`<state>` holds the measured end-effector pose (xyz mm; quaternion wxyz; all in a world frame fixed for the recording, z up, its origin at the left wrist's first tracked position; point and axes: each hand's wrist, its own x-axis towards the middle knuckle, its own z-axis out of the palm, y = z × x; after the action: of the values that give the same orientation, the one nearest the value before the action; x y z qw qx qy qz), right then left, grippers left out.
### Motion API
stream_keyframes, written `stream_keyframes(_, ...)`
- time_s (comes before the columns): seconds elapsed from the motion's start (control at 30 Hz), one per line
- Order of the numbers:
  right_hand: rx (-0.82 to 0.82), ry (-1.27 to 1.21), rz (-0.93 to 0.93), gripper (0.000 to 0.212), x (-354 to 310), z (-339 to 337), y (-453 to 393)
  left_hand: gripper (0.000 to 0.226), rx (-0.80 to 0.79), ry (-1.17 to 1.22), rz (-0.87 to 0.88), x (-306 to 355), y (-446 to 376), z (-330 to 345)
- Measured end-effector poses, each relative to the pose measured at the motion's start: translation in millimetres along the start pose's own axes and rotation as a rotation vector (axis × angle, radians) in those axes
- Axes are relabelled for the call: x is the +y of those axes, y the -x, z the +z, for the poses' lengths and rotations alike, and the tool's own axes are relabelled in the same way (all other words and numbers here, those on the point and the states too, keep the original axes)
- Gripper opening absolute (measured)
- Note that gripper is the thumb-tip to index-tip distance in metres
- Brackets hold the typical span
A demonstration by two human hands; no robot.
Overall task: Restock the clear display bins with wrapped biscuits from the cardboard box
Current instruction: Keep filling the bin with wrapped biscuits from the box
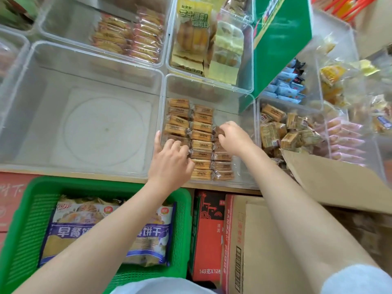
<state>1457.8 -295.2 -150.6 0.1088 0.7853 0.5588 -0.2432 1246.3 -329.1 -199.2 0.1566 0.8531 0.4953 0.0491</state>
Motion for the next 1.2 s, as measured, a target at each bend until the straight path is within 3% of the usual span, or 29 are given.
stream_keyframes(0.1, 0.161, -0.282, -0.092, 0.029, 2.0, -31.4, 55.7, 0.043, 0.044, 0.170, -0.016, -1.7, 2.4, -4.4)
stream_keyframes(0.27, 0.384, -0.606, -0.162, 0.020, 41.7, -49.4, 186.4, 0.057, -0.044, 0.521, 0.063, 45.5, 50.6, -30.7)
stream_keyframes(0.37, 0.491, -0.731, -0.076, 0.023, 79.5, -30.1, 251.1, 0.056, -0.126, 0.692, 0.184, 110.9, 99.6, -43.3)
stream_keyframes(0.53, 0.642, -0.775, 0.112, 0.022, 140.2, 18.5, 327.6, 0.069, -0.212, 0.770, 0.404, 199.9, 160.3, -31.2)
stream_keyframes(0.6, 0.513, -0.702, 0.153, 0.019, 155.9, 29.7, 354.1, 0.075, -0.249, 0.741, 0.450, 218.7, 176.1, -21.2)
stream_keyframes(0.7, 0.028, -0.499, 0.221, 0.017, 171.9, 46.0, 383.6, 0.077, -0.266, 0.737, 0.415, 230.1, 185.3, -13.6)
stream_keyframes(0.77, -0.245, -0.372, 0.218, 0.028, 173.5, 55.4, 399.3, 0.075, -0.259, 0.732, 0.399, 230.5, 184.6, -12.5)
stream_keyframes(0.9, -0.525, -0.233, 0.176, 0.048, 163.1, 72.7, 419.2, 0.072, -0.252, 0.737, 0.391, 230.7, 185.1, -14.9)
stream_keyframes(1.07, -0.500, -0.241, 0.173, 0.045, 171.2, 70.8, 416.4, 0.072, -0.244, 0.711, 0.374, 231.2, 188.5, -19.2)
stream_keyframes(1.2, -0.182, -0.730, 0.243, 0.024, 186.7, 43.4, 420.8, 0.067, -0.304, 0.676, 0.358, 227.7, 189.7, -29.4)
